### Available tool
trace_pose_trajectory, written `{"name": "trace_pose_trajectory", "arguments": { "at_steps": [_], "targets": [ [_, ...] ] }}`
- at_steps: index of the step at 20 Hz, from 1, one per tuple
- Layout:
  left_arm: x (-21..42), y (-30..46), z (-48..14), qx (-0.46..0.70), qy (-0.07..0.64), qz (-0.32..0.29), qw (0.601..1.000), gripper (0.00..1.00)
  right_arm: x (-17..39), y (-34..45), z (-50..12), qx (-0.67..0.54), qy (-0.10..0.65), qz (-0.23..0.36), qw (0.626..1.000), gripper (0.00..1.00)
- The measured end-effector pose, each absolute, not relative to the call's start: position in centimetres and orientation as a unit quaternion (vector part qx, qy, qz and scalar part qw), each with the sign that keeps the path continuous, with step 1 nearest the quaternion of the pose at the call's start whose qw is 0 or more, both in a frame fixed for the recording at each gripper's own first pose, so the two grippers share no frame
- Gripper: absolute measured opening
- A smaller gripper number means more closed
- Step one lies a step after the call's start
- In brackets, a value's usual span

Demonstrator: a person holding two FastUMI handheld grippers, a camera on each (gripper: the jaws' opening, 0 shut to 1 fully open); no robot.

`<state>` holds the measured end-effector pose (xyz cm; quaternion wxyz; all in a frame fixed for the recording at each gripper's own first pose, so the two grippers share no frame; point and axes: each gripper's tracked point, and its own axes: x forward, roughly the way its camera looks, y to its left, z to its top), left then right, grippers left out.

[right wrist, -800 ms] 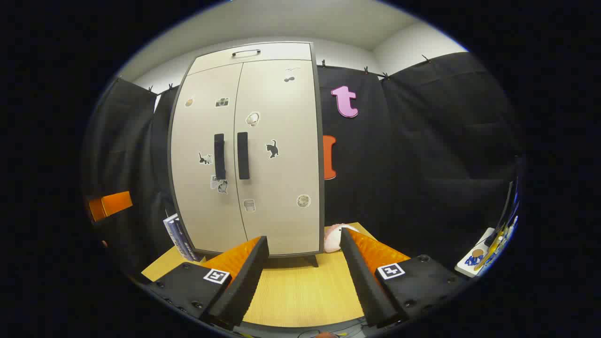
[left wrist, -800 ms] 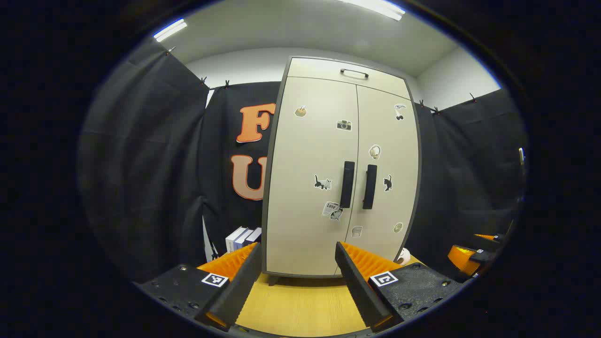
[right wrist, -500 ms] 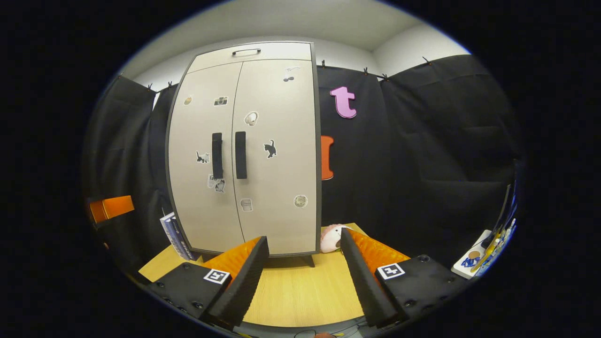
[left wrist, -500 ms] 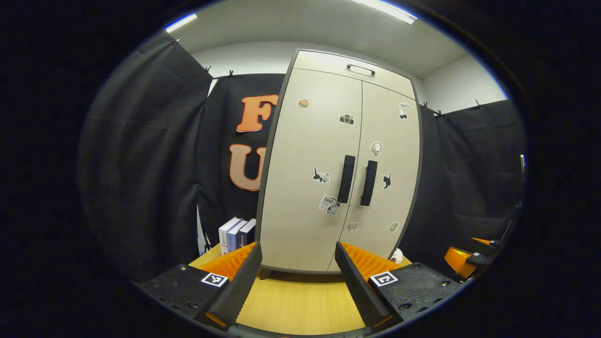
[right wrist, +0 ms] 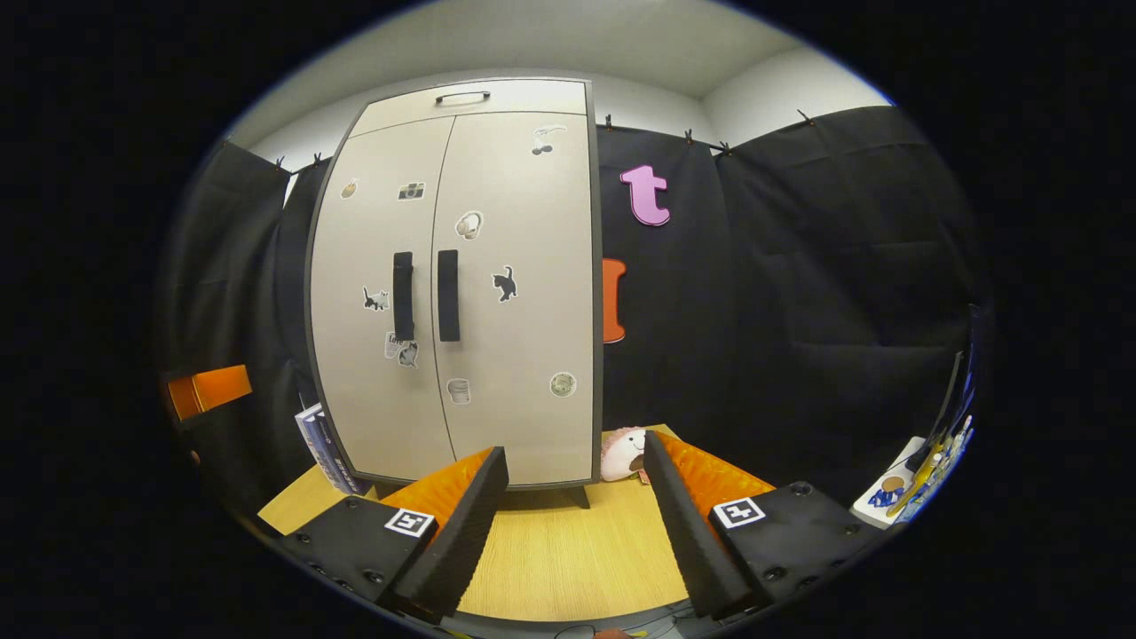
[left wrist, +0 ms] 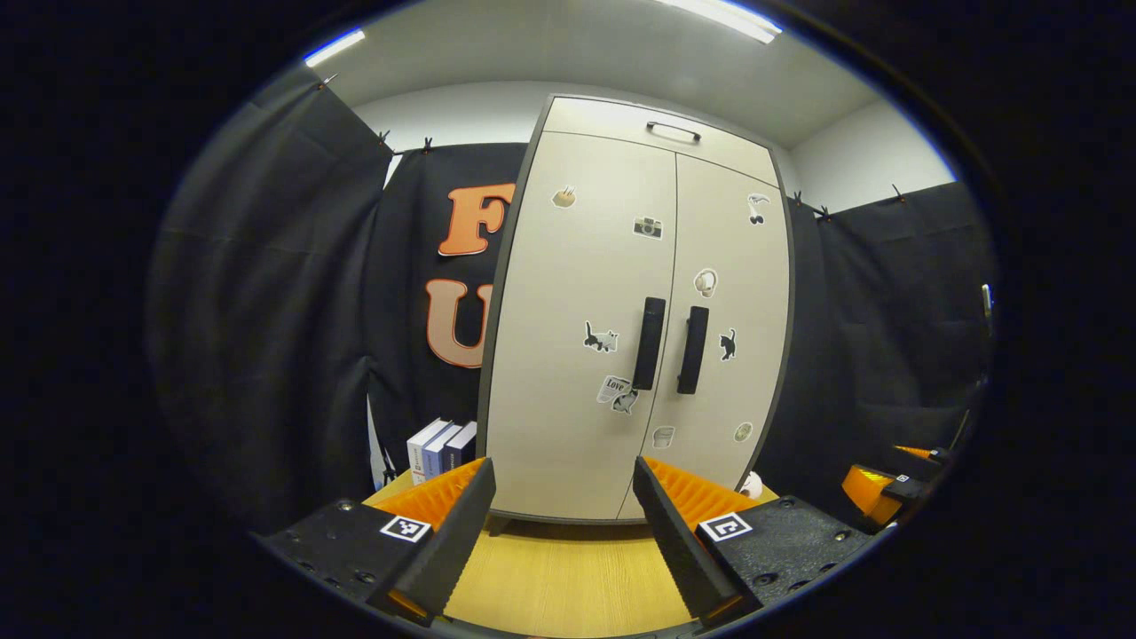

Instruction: Open the right door of the double-door shoe cabinet with the right hand, and open the left door with the left hand.

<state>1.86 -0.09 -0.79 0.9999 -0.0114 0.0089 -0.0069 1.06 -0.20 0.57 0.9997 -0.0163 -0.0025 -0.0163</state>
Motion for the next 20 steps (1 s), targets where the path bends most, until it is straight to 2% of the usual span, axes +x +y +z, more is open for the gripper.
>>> {"name": "trace_pose_trajectory", "arguments": {
  "at_steps": [9,10,11,12,20],
  "targets": [
    [2.2,0.1,-1.3,-0.013,0.011,-0.001,1.0,0.95,2.1,0.3,-0.1,-0.034,0.013,-0.009,0.999,0.98],
    [2.3,0.1,-1.7,-0.013,0.016,-0.002,1.0,0.95,2.5,0.6,-0.1,-0.035,0.017,-0.007,0.999,0.94],
    [2.2,0.1,-1.9,-0.014,0.02,-0.003,1.0,0.95,2.8,1.0,-0.1,-0.036,0.019,-0.003,0.999,0.98],
    [2.1,0.2,-1.9,-0.015,0.021,-0.004,1.0,0.95,3.1,1.3,0.2,-0.038,0.019,0.001,0.999,0.98],
    [1.7,1.0,-2.4,-0.007,0.021,0.0,1.0,0.95,7.9,4.6,5.2,-0.042,-0.015,0.032,0.998,0.98]
  ]
}}
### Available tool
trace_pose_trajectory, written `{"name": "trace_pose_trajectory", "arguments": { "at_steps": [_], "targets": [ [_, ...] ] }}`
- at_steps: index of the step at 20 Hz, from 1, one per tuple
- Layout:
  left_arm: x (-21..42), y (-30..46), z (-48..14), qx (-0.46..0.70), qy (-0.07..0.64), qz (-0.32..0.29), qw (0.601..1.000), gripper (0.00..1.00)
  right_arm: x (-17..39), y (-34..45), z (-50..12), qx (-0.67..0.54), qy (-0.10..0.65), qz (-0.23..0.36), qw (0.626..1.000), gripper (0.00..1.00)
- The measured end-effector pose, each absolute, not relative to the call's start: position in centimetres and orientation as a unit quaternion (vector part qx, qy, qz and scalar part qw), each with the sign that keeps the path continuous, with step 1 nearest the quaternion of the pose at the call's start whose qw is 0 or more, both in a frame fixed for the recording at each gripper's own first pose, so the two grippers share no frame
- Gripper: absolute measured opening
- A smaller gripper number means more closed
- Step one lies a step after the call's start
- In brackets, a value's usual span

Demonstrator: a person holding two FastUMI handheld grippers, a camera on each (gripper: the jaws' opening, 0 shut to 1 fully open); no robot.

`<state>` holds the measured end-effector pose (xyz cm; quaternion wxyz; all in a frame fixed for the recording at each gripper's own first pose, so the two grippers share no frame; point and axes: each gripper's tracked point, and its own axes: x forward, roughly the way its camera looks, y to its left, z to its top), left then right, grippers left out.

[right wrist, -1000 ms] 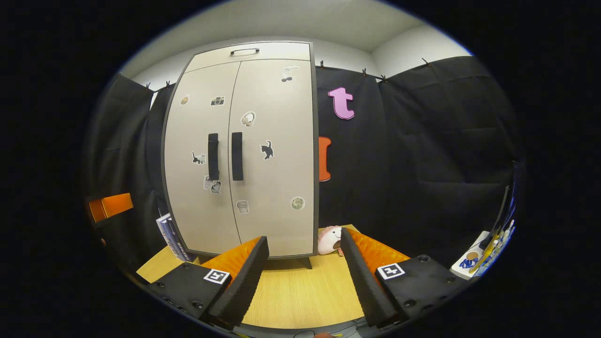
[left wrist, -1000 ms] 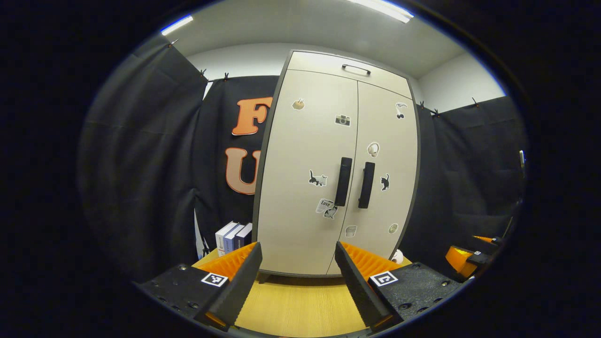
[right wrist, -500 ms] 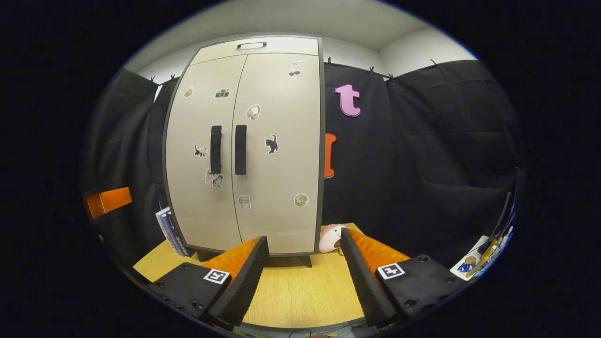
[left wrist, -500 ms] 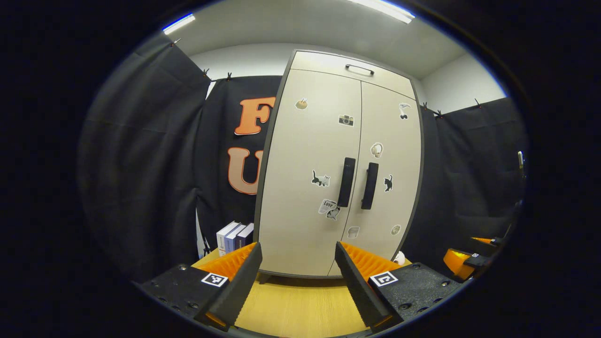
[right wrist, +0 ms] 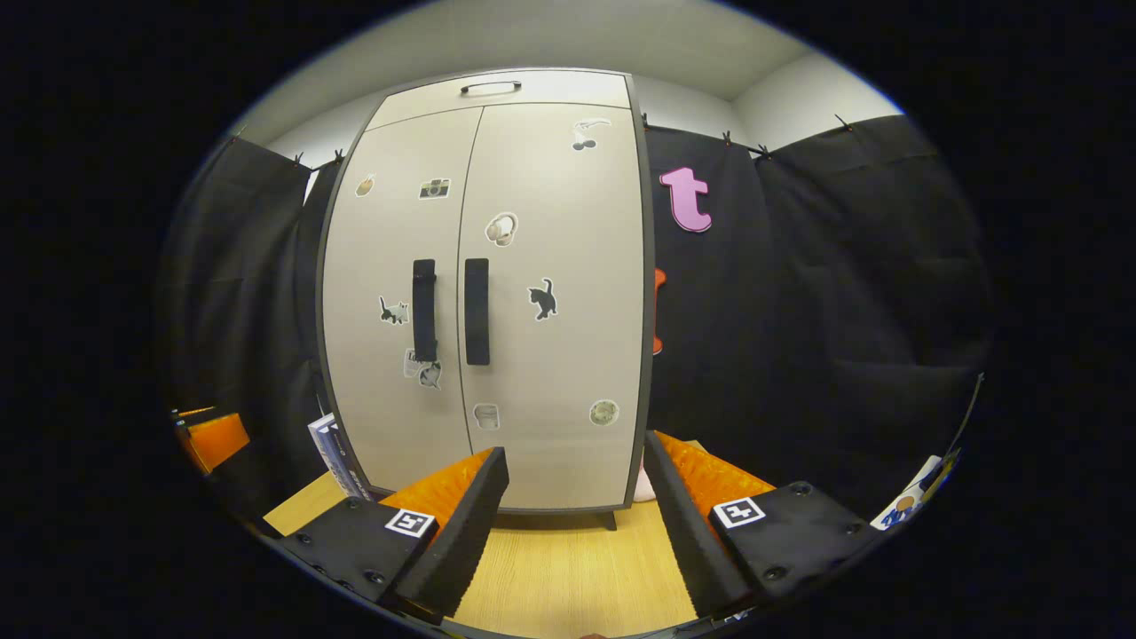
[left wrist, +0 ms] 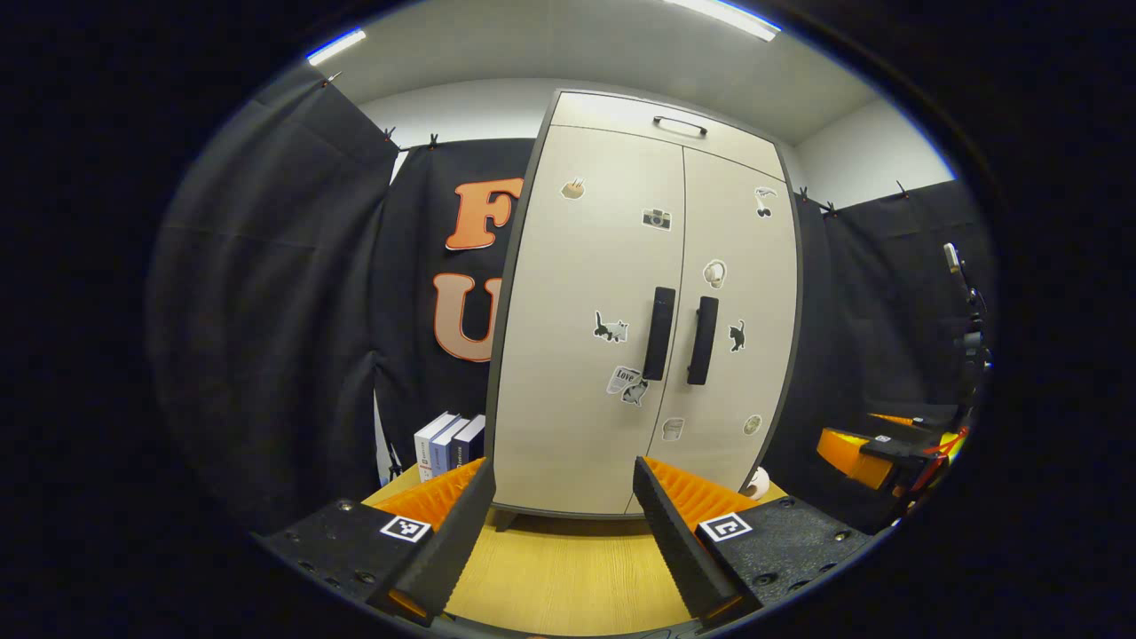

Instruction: Open the right door of the double-door shoe cabinet with the right hand, and open the left door with the left hand.

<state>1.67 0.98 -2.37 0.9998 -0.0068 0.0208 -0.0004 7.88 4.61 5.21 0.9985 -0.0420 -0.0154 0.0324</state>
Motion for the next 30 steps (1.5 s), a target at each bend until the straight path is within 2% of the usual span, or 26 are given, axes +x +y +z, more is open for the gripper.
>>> {"name": "trace_pose_trajectory", "arguments": {
  "at_steps": [5,6,7,13,14,15,16,17,18,19,20,21,22,23,24,27,29,30],
  "targets": [
    [1.6,2.4,-2.8,-0.003,0.027,0.009,1.0,0.95,11.8,8.9,9.2,-0.045,-0.036,0.057,0.997,0.98],
    [1.7,2.7,-3.0,-0.003,0.028,0.012,1.0,0.95,12.6,10.0,9.9,-0.041,-0.04,0.064,0.996,0.94],
    [1.7,2.9,-3.0,-0.003,0.03,0.013,0.999,0.95,13.3,11.0,10.5,-0.04,-0.042,0.069,0.996,0.98],
    [2.1,5.0,-3.5,-0.005,0.033,0.026,0.999,0.95,18.4,15.3,12.7,-0.032,-0.046,0.083,0.995,0.98],
    [2.1,5.4,-3.6,-0.005,0.034,0.029,0.999,0.94,19.4,15.9,13.0,-0.027,-0.045,0.083,0.995,0.93],
    [2.2,5.7,-3.6,-0.006,0.035,0.032,0.999,0.94,20.4,16.2,13.2,-0.024,-0.042,0.082,0.995,0.93],
    [2.3,6.2,-3.6,-0.007,0.035,0.036,0.999,0.94,21.3,16.4,13.1,-0.022,-0.036,0.078,0.996,0.98],
    [2.4,6.5,-3.5,-0.008,0.033,0.039,0.999,0.95,22.3,16.8,13.0,-0.02,-0.031,0.077,0.996,0.92],
    [2.4,6.9,-3.4,-0.008,0.031,0.043,0.999,0.95,23.0,17.1,12.9,-0.016,-0.027,0.077,0.997,0.98],
    [2.6,7.3,-3.3,-0.007,0.03,0.047,0.998,0.95,23.6,17.4,12.9,-0.014,-0.025,0.077,0.997,0.96],
    [2.7,7.5,-3.3,-0.005,0.029,0.05,0.998,0.94,24.1,17.6,12.9,-0.016,-0.025,0.077,0.997,0.79],
    [2.8,7.7,-3.2,-0.005,0.029,0.052,0.998,0.95,24.6,17.6,12.9,-0.02,-0.025,0.075,0.997,0.86],
    [2.7,7.9,-3.3,-0.006,0.03,0.054,0.998,0.95,25.3,17.8,12.9,-0.02,-0.023,0.073,0.997,0.84],
    [2.8,8.1,-3.5,-0.007,0.032,0.056,0.998,0.94,25.7,17.9,12.7,-0.018,-0.019,0.073,0.997,0.77],
    [2.9,8.2,-3.7,-0.008,0.033,0.058,0.998,0.94,26.0,17.9,12.5,-0.016,-0.015,0.069,0.997,0.82],
    [2.9,8.6,-3.9,-0.002,0.039,0.063,0.997,0.95,26.9,18.3,12.0,-0.017,0.001,0.07,0.997,0.74],
    [2.9,8.9,-3.8,0.002,0.04,0.067,0.997,0.95,27.2,18.6,11.8,-0.016,0.004,0.074,0.997,0.65],
    [2.8,9.1,-3.8,0.003,0.04,0.07,0.997,0.95,27.3,18.6,11.8,-0.017,0.003,0.072,0.997,0.47]
  ]
}}
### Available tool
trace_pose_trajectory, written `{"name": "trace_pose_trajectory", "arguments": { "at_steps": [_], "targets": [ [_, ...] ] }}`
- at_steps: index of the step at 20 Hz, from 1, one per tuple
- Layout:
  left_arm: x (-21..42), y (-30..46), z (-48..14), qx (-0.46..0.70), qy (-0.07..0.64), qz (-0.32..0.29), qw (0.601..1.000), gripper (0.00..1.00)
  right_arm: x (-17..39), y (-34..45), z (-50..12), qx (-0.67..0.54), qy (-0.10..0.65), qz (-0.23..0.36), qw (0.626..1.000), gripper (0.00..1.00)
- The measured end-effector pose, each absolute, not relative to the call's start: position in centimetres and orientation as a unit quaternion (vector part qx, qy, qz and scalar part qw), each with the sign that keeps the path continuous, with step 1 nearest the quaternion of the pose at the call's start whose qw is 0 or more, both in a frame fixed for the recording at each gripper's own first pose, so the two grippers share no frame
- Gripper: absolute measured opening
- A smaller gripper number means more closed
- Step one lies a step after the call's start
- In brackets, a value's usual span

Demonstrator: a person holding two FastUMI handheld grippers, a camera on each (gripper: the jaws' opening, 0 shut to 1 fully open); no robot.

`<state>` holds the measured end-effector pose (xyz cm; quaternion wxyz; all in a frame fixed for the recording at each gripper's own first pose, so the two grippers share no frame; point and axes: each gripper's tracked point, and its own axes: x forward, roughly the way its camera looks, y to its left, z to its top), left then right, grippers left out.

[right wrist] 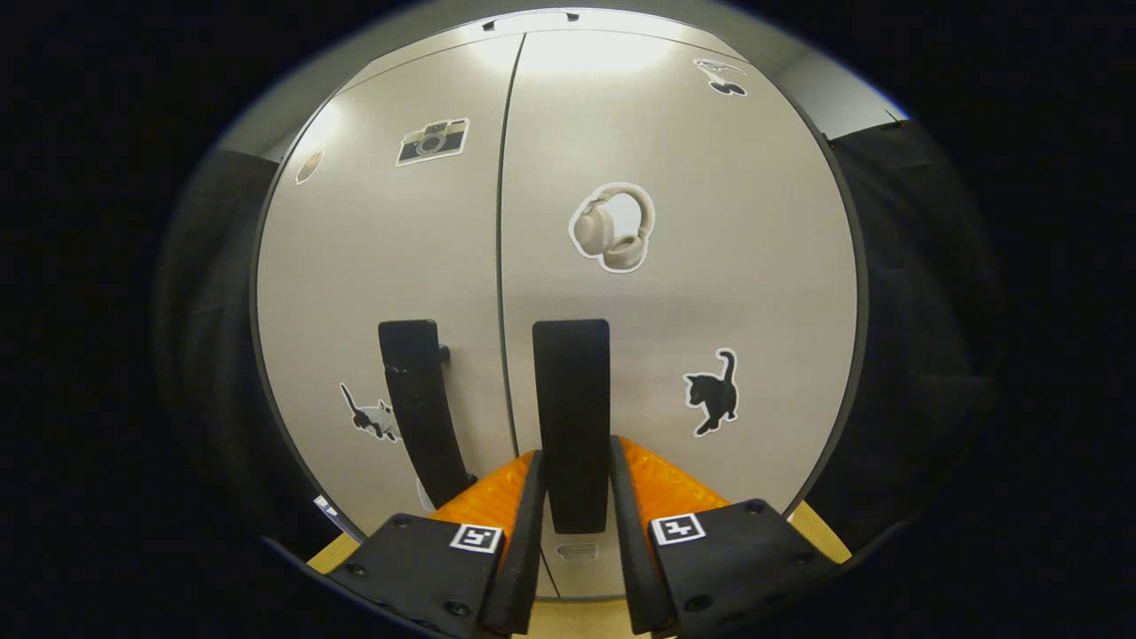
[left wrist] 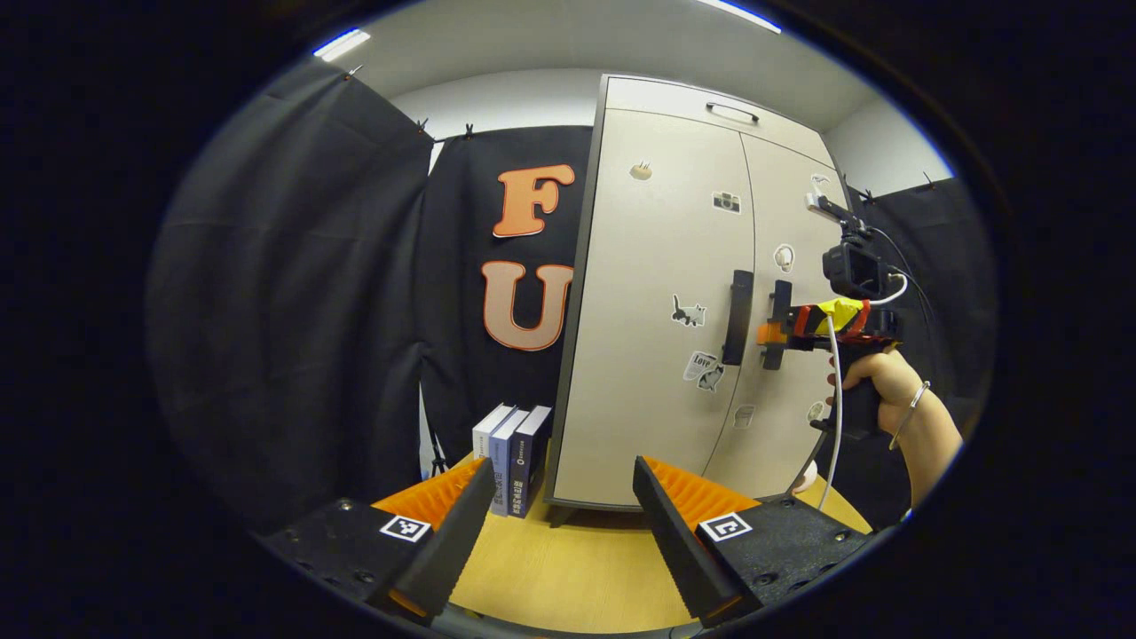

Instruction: Open the right door of the double-door shoe cabinet with the right hand, and open the left door with the left hand.

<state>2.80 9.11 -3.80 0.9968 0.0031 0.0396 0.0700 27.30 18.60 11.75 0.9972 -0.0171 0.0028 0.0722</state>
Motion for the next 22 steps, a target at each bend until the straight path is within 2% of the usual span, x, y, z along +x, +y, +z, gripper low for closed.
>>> {"name": "trace_pose_trajectory", "arguments": {
  "at_steps": [1,2,6,7,9,10,22],
  "targets": [
    [2.6,9.1,-3.7,0.003,0.04,0.071,0.997,0.95,27.3,18.6,11.7,-0.019,0.003,0.073,0.997,0.41],
    [2.5,9.0,-3.7,0.002,0.04,0.07,0.997,0.95,27.3,18.5,11.6,-0.017,0.004,0.074,0.997,0.41],
    [2.3,8.3,-3.9,0.008,0.048,0.061,0.997,0.95,27.2,18.3,11.3,-0.009,-0.006,0.069,0.998,0.24],
    [2.1,8.0,-3.8,0.01,0.048,0.056,0.997,0.93,26.9,18.2,11.2,-0.014,-0.004,0.07,0.997,0.24],
    [1.7,7.3,-3.3,0.016,0.043,0.049,0.998,0.95,26.3,18.2,11.1,-0.005,0.0,0.081,0.997,0.24],
    [1.5,7.1,-3.2,0.017,0.041,0.047,0.998,0.95,26.0,18.1,11.2,-0.002,0.001,0.092,0.996,0.16],
    [-0.8,3.7,-1.8,-0.001,0.024,0.022,0.999,0.95,20.7,14.6,11.1,-0.031,0.01,0.106,0.994,0.16]
  ]
}}
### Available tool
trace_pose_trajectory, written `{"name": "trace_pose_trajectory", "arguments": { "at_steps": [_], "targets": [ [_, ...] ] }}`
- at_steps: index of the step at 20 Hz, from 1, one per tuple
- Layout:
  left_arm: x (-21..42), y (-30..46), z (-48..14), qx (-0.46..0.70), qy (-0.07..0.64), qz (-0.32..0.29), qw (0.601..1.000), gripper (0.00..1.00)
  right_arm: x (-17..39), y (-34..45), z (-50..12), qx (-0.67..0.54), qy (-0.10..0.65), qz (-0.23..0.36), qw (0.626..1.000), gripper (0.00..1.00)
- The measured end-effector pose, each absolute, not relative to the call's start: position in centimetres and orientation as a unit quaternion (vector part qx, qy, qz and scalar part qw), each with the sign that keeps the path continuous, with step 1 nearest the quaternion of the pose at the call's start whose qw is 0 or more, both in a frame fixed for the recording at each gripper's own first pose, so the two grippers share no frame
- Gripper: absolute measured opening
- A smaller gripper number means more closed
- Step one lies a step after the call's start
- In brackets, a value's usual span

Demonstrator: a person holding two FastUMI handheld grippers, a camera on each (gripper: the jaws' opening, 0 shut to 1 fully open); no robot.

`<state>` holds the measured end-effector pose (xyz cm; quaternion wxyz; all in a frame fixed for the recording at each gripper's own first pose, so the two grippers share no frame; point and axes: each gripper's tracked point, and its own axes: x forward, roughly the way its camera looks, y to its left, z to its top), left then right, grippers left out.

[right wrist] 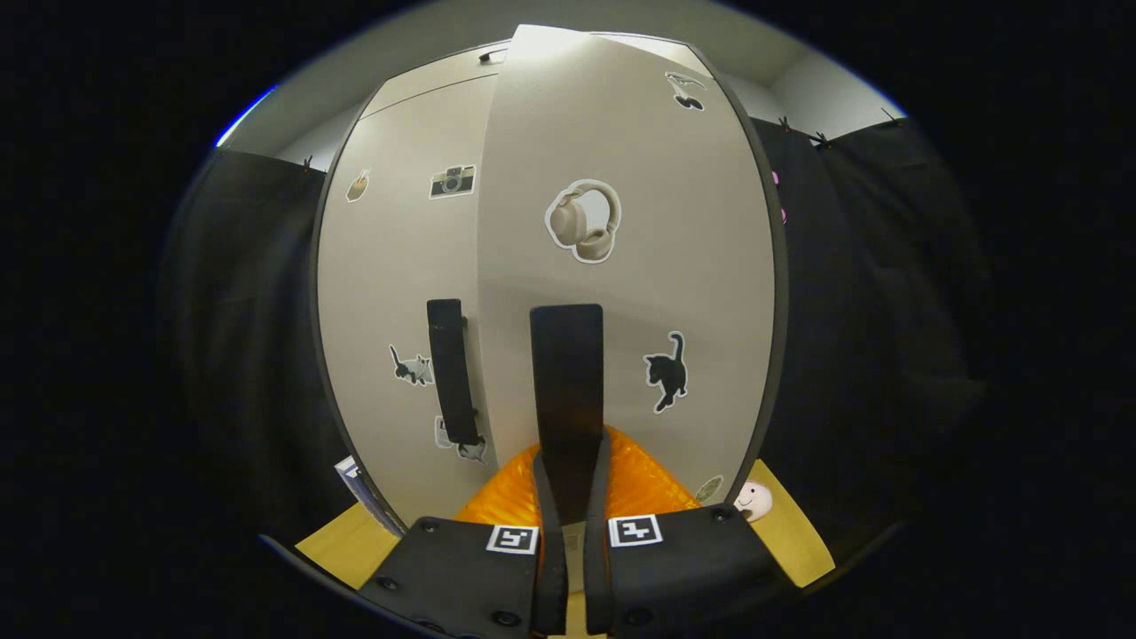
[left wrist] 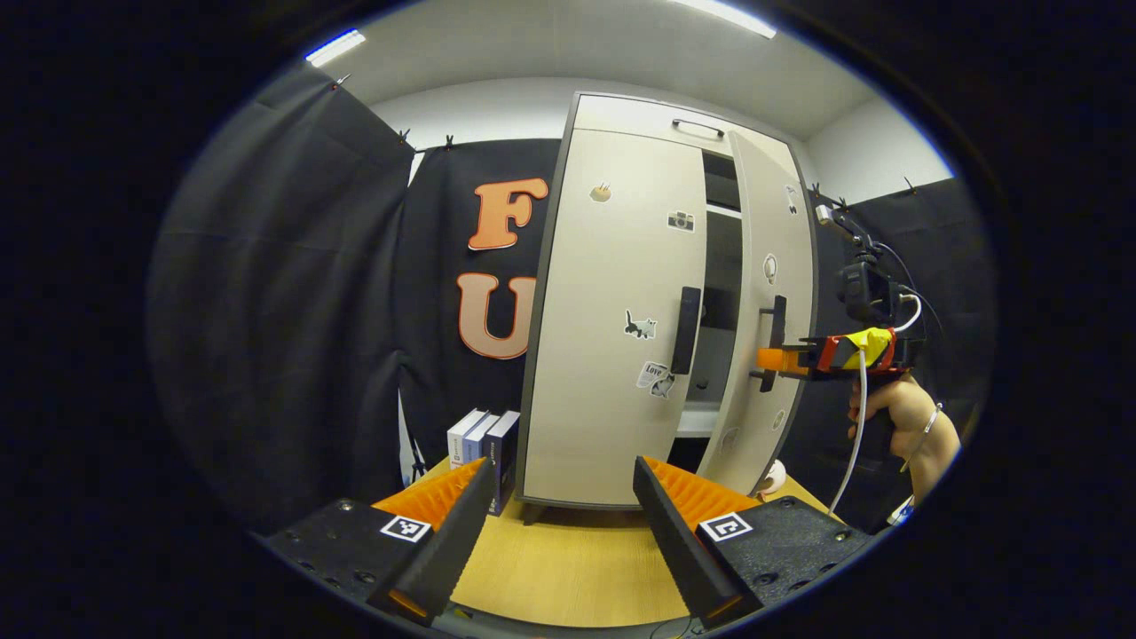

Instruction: Open the right door of the double-door shoe cabinet with the right hand, and open the left door with the left hand.

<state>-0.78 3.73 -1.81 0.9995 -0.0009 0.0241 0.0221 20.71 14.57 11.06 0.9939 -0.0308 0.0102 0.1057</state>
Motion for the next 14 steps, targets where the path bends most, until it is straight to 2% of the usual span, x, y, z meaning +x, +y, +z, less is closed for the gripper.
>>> {"name": "trace_pose_trajectory", "arguments": {
  "at_steps": [2,3,4,14],
  "targets": [
    [-0.6,3.0,-1.4,0.006,0.021,0.017,1.0,0.95,20.0,13.9,11.1,-0.029,0.009,0.109,0.994,0.16],
    [-0.4,2.7,-1.1,0.013,0.018,0.018,1.0,0.95,19.7,13.6,11.1,-0.027,0.01,0.109,0.994,0.2],
    [-0.3,2.4,-0.8,0.017,0.015,0.019,1.0,0.94,19.5,13.3,11.0,-0.029,0.009,0.109,0.994,0.16],
    [0.9,-4.2,1.0,0.007,-0.007,0.02,1.0,0.95,17.2,7.2,11.6,-0.059,-0.017,0.08,0.995,0.14]
  ]
}}
